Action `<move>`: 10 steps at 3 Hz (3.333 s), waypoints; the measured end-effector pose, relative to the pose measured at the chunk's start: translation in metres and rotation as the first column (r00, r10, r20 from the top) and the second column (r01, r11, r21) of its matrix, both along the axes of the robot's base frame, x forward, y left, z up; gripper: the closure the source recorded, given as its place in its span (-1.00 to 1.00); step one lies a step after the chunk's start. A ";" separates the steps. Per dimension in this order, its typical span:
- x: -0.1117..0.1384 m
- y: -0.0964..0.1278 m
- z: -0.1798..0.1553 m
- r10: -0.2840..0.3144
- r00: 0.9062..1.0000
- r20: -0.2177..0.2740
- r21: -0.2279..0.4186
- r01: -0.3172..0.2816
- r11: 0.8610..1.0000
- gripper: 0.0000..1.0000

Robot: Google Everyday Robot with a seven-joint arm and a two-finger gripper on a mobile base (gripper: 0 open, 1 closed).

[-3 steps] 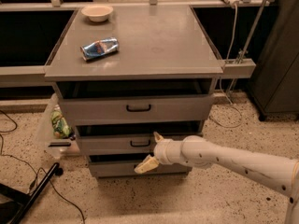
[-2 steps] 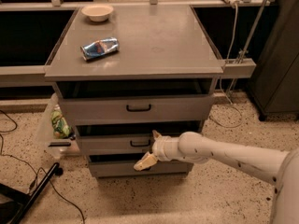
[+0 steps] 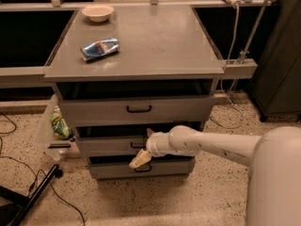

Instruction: Open middle drawer

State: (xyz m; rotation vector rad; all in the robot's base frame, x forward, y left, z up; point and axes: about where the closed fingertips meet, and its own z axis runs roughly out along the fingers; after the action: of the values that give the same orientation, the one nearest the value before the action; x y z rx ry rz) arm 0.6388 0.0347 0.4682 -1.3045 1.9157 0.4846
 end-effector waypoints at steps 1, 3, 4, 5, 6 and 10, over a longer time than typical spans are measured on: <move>0.005 0.008 -0.014 0.010 0.997 -0.070 -0.018 -0.012 1.000 -1.00; -0.005 0.011 -0.030 0.018 0.986 -0.166 -0.030 -0.023 0.999 -1.00; -0.005 0.011 -0.027 0.018 0.986 -0.166 -0.030 -0.023 0.999 -1.00; -0.027 0.008 -0.021 0.033 0.979 -0.203 -0.024 -0.038 0.999 -1.00; -0.027 0.008 -0.021 0.033 0.979 -0.204 -0.024 -0.039 0.999 -1.00; -0.104 0.030 -0.005 0.116 0.924 -0.365 -0.053 -0.145 0.988 -1.00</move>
Offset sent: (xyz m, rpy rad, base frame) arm -0.0013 0.0122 -0.0428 -0.0435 0.2048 0.0261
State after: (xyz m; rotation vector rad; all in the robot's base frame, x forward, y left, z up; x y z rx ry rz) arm 0.5353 0.0650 0.4633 -1.4825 2.1726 0.7687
